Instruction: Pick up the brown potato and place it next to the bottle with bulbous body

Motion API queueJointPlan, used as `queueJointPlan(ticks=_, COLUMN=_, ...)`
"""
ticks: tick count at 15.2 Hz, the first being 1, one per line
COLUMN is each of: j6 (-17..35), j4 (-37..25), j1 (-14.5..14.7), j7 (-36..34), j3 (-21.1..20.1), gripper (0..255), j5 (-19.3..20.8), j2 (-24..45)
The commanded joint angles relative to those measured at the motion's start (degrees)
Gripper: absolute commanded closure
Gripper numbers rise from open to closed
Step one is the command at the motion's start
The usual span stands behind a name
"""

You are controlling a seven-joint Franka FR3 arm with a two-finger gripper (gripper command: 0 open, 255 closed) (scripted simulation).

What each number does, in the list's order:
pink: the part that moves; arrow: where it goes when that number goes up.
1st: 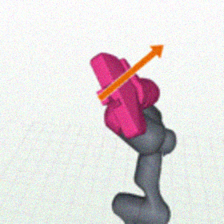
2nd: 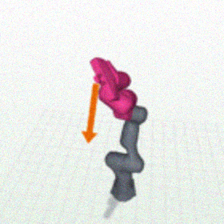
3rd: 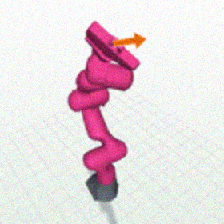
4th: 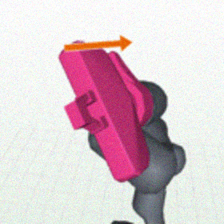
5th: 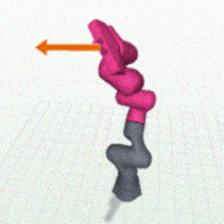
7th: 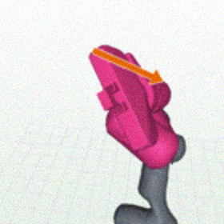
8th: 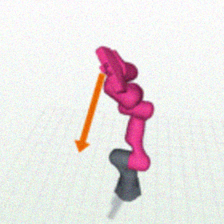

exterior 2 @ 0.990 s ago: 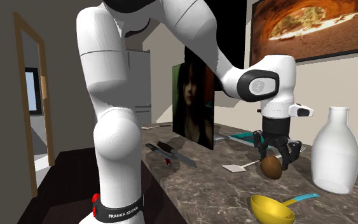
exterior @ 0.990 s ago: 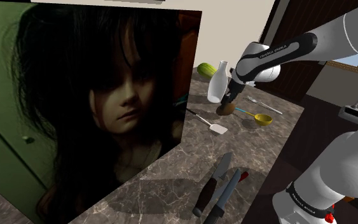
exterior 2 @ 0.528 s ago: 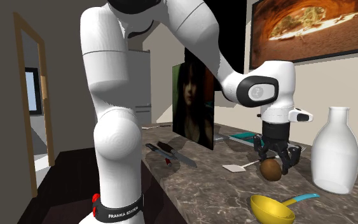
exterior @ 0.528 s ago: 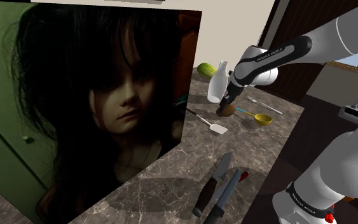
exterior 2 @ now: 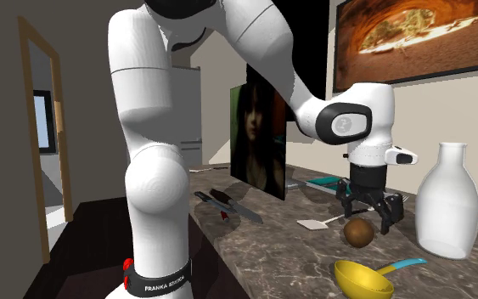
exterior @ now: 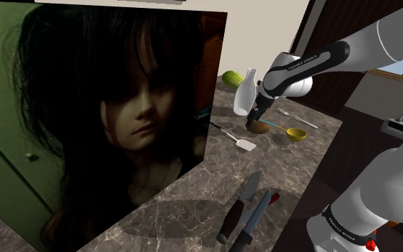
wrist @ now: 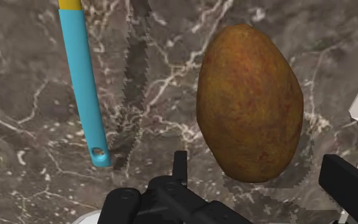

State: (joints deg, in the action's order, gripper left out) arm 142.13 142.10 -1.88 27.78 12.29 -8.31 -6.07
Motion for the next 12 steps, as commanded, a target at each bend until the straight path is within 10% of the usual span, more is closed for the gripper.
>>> queueJointPlan(ticks=1, j6=-0.1, j4=0.0, j1=0.0, j7=-0.1, j3=0.0, gripper=0, j5=0.1, j2=-0.1)
queueJointPlan(ticks=12, j6=-7.8, j4=-2.1, j1=-0.9, j7=-2.0, j3=-0.1, gripper=0, j5=2.8, j2=-5.9)
